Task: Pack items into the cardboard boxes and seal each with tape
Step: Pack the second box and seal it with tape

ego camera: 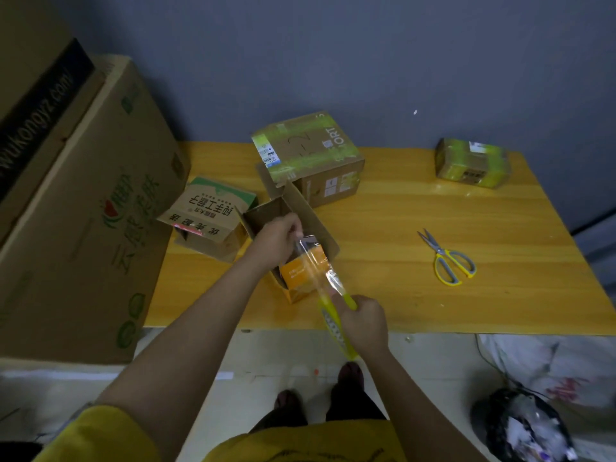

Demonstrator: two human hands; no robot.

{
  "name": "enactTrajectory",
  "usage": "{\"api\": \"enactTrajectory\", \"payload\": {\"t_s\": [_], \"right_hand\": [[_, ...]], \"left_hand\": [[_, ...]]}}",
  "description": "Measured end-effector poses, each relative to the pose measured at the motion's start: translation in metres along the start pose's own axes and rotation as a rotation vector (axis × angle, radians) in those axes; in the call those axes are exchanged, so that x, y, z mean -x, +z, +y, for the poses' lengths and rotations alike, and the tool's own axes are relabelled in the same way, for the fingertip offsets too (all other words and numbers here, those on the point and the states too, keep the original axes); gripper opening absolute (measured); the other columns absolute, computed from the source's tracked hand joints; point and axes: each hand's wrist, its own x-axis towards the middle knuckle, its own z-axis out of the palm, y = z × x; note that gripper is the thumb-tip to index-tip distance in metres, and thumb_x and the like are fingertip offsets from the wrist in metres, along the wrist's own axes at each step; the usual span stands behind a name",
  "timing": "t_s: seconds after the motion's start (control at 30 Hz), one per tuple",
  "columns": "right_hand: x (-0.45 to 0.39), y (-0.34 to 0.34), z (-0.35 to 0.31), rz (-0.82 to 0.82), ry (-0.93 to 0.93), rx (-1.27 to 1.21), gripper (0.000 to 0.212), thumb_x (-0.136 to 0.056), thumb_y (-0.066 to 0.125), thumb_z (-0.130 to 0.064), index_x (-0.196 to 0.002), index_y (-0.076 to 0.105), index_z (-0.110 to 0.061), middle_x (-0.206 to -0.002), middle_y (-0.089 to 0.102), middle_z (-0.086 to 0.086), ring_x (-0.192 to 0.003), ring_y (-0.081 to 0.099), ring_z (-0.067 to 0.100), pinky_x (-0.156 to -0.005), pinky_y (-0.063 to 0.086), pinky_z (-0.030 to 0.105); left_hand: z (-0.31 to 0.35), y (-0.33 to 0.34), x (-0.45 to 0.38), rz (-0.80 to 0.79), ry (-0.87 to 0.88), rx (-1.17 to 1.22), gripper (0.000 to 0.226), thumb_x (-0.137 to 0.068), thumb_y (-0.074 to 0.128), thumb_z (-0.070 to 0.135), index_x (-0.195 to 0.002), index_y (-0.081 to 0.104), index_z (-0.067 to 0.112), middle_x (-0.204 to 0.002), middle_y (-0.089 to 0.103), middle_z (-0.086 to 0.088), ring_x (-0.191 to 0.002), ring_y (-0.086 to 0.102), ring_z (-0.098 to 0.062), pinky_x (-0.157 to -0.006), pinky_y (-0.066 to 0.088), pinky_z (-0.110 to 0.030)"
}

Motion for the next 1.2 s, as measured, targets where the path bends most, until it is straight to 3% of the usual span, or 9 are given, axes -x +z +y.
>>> {"api": "enactTrajectory", "payload": {"t_s": [0.1,0.27,0.37,0.5,0.63,0.73,0.83,1.03,1.2], "right_hand": [[0.001,0.001,-0.002,0.010,-0.073,-0.047,0.060,-0.088,0.062,-0.051,-0.049,0.030,-0.019,-0.043,0.025,-0.004,-0.040,0.027,0.012,-0.045,0.018,0.029],[-0.005,0.006,0.008,-0.026,0.043,0.003,0.061,-0.086,0.056,-0.061,-0.051,0.041,-0.015,-0.049,0.045,0.000,-0.049,0.046,0.017,-0.048,0.030,0.029],[-0.003,0.010,0.019,-0.002,0.073,0.023,0.063,-0.086,0.054,-0.064,-0.051,0.040,-0.013,-0.050,0.044,0.002,-0.051,0.047,0.019,-0.050,0.032,0.030],[-0.006,0.013,0.021,0.013,0.102,0.076,0.063,-0.086,0.053,-0.064,-0.052,0.041,-0.012,-0.053,0.046,0.004,-0.056,0.051,0.024,-0.051,0.032,0.030],[-0.013,0.018,0.014,0.003,0.084,0.164,0.062,-0.089,0.050,-0.062,-0.052,0.034,-0.015,-0.052,0.037,0.001,-0.049,0.042,0.019,-0.047,0.024,0.029],[-0.020,0.022,0.010,0.000,0.124,0.195,0.059,-0.088,0.050,-0.063,-0.053,0.040,-0.016,-0.058,0.047,0.000,-0.063,0.053,0.024,-0.054,0.033,0.029],[-0.024,0.026,0.009,-0.016,0.145,0.231,0.058,-0.087,0.049,-0.065,-0.055,0.043,-0.017,-0.065,0.054,0.002,-0.068,0.056,0.025,-0.059,0.036,0.028],[-0.029,0.030,0.013,-0.035,0.147,0.262,0.057,-0.088,0.047,-0.065,-0.055,0.035,-0.019,-0.064,0.044,0.001,-0.066,0.050,0.025,-0.060,0.035,0.029],[-0.032,0.033,0.013,-0.042,0.146,0.305,0.058,-0.089,0.045,-0.066,-0.058,0.040,-0.017,-0.065,0.047,0.001,-0.066,0.052,0.024,-0.059,0.036,0.028]], "left_hand": [[-0.004,-0.002,-0.001,-0.020,-0.069,0.021,0.014,-0.101,0.042,0.014,-0.088,0.046,0.010,-0.086,0.060,-0.016,-0.080,0.057,-0.030,-0.070,0.046,-0.046],[-0.009,0.007,0.002,-0.033,-0.103,0.058,0.012,-0.098,0.048,0.014,-0.085,0.048,0.014,-0.093,0.061,-0.010,-0.087,0.060,-0.025,-0.071,0.045,-0.035],[-0.012,0.015,0.007,-0.073,-0.110,0.031,0.013,-0.096,0.055,0.022,-0.091,0.053,0.010,-0.092,0.060,-0.006,-0.086,0.058,-0.021,-0.069,0.041,-0.030],[-0.014,0.022,0.005,-0.068,-0.069,-0.010,0.020,-0.091,0.064,0.025,-0.091,0.053,0.009,-0.092,0.058,-0.005,-0.085,0.056,-0.020,-0.071,0.045,-0.032],[-0.010,0.022,-0.003,-0.033,-0.075,-0.088,0.018,-0.090,0.064,0.024,-0.090,0.050,0.013,-0.099,0.050,-0.003,-0.087,0.055,-0.021,-0.077,0.048,-0.036],[-0.009,0.019,-0.006,-0.007,-0.064,-0.085,0.018,-0.088,0.066,0.024,-0.092,0.053,0.013,-0.102,0.049,-0.003,-0.091,0.055,-0.021,-0.085,0.048,-0.038],[-0.010,0.018,-0.005,-0.028,-0.083,-0.085,0.023,-0.086,0.069,0.025,-0.094,0.054,0.010,-0.101,0.048,-0.003,-0.090,0.055,-0.022,-0.084,0.048,-0.037],[-0.009,0.022,-0.005,-0.037,-0.123,-0.091,0.026,-0.084,0.071,0.026,-0.091,0.050,0.012,-0.099,0.045,-0.002,-0.086,0.055,-0.024,-0.079,0.048,-0.038],[-0.008,0.023,-0.007,-0.055,-0.135,-0.111,0.026,-0.087,0.070,0.027,-0.089,0.047,0.014,-0.102,0.046,-0.005,-0.087,0.057,-0.026,-0.079,0.049,-0.043]]}}
